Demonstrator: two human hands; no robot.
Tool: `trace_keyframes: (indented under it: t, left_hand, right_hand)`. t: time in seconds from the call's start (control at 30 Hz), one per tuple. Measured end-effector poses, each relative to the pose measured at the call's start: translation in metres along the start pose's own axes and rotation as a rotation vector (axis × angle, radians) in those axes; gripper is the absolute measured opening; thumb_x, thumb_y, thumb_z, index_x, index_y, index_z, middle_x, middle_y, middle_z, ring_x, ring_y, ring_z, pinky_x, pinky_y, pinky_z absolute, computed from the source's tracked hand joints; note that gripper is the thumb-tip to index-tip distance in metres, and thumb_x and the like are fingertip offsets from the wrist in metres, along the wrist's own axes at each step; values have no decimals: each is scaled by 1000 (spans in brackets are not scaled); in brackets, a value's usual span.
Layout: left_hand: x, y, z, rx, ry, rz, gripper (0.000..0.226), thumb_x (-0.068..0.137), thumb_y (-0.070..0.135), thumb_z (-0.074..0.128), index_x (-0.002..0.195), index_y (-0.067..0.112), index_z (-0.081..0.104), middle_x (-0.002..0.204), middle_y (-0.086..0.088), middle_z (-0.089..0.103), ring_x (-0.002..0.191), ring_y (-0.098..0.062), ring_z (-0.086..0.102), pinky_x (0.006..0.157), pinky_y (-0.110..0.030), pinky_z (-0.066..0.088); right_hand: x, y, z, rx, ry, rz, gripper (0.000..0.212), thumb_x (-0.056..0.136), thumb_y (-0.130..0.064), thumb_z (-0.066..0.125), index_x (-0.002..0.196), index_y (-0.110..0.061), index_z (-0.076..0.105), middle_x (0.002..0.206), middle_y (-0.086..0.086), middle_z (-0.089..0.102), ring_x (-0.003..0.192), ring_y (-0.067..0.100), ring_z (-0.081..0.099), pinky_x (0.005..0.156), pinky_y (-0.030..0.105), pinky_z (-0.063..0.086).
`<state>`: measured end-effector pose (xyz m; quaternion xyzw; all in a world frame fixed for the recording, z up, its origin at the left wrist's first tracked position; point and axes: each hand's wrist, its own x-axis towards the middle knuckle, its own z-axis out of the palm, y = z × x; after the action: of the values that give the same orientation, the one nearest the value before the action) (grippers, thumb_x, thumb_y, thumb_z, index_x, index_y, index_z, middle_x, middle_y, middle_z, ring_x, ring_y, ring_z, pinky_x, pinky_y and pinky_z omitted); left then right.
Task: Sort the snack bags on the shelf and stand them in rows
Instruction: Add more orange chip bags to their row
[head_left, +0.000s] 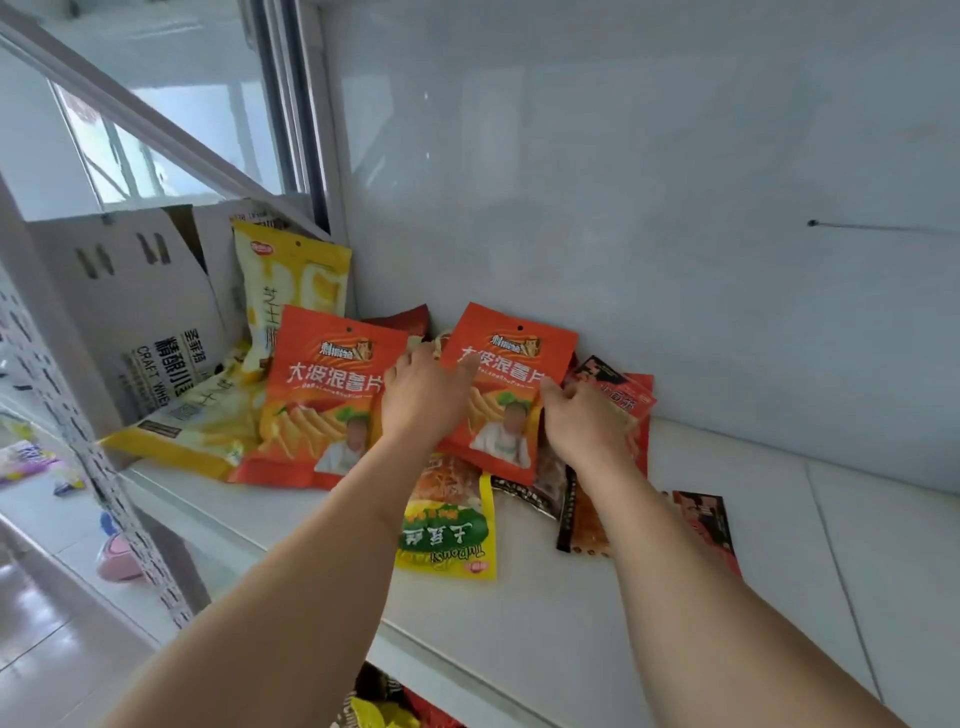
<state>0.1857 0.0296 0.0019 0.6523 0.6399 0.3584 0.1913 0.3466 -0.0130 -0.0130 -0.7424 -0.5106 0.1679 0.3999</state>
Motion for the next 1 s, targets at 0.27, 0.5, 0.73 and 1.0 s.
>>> trace_keyframes:
  t: [0.27, 0.5, 0.73, 1.0]
  left_hand:
    - [37, 5, 0, -77, -299, -198, 40, 78, 50, 79, 86, 16, 60, 86, -4, 70, 78, -24, 69, 80, -38, 58]
    - [56, -16, -30, -358, -308, -254, 32, 74, 32, 87, 93, 10, 75, 87, -8, 78, 78, -26, 75, 79, -39, 61]
    - [88, -77, -103, -510, -173, -171, 16, 84, 28, 79, 93, 19, 70, 94, -4, 76, 84, -25, 72, 78, -38, 58]
    - [111, -158, -167, -568, -160, -78, 8, 86, 29, 76, 86, 24, 69, 87, 1, 74, 80, -21, 71, 67, -29, 52]
  right_hand:
    - [16, -7, 9, 131, -25, 71, 77, 104, -55, 11, 97, -4, 68, 71, -1, 57, 61, 8, 48, 51, 23, 28]
    - [24, -25, 21, 150, 42, 142, 78, 101, -59, 11, 142, -1, 45, 141, 21, 52, 123, 33, 54, 101, 39, 43]
    - [6, -67, 65, -364, 268, -75, 53, 105, -43, 28, 132, -6, 52, 133, 18, 52, 123, 35, 45, 104, 45, 34]
    - [-19, -136, 151, -304, -67, 19, 54, 95, -61, 43, 117, -15, 60, 117, 8, 68, 107, 31, 63, 79, 36, 48]
